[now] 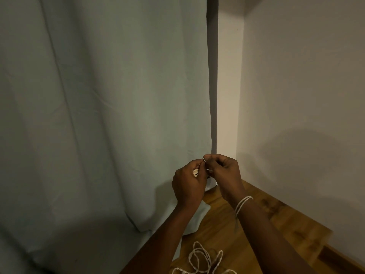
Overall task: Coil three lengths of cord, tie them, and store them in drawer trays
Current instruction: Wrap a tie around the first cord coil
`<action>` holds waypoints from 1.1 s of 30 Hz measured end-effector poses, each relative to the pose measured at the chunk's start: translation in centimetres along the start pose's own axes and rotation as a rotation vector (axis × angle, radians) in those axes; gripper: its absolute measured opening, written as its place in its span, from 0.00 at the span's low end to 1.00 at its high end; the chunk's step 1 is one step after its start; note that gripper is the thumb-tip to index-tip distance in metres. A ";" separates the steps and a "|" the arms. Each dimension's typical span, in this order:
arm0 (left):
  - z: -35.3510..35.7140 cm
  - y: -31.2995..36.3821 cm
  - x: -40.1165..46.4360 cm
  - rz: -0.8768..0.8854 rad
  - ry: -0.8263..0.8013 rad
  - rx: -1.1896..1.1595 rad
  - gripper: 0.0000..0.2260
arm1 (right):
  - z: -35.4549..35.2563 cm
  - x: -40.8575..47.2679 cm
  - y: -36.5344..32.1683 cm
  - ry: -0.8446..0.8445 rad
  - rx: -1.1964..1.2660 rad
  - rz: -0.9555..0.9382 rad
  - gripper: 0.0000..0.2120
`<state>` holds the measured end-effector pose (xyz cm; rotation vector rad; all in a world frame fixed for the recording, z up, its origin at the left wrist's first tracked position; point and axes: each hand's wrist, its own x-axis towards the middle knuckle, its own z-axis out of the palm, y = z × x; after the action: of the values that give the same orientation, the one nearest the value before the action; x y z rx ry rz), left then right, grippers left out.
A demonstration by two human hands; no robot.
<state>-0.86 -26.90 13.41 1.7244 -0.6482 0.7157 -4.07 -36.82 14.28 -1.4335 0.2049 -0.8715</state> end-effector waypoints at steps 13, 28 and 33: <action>-0.1 -0.2 -0.2 0.045 -0.011 0.049 0.10 | -0.5 -0.3 -1.1 -0.038 0.059 0.039 0.06; 0.0 0.2 -0.5 0.024 -0.007 0.036 0.11 | -0.7 -0.5 -1.0 -0.074 0.030 0.053 0.05; -0.1 -0.1 -0.6 0.054 -0.036 0.060 0.09 | -1.7 0.2 -1.8 -0.155 -0.052 0.112 0.05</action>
<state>-1.26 -26.73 12.92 1.7838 -0.7073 0.7498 -5.68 -38.08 15.70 -1.5156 0.1901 -0.6650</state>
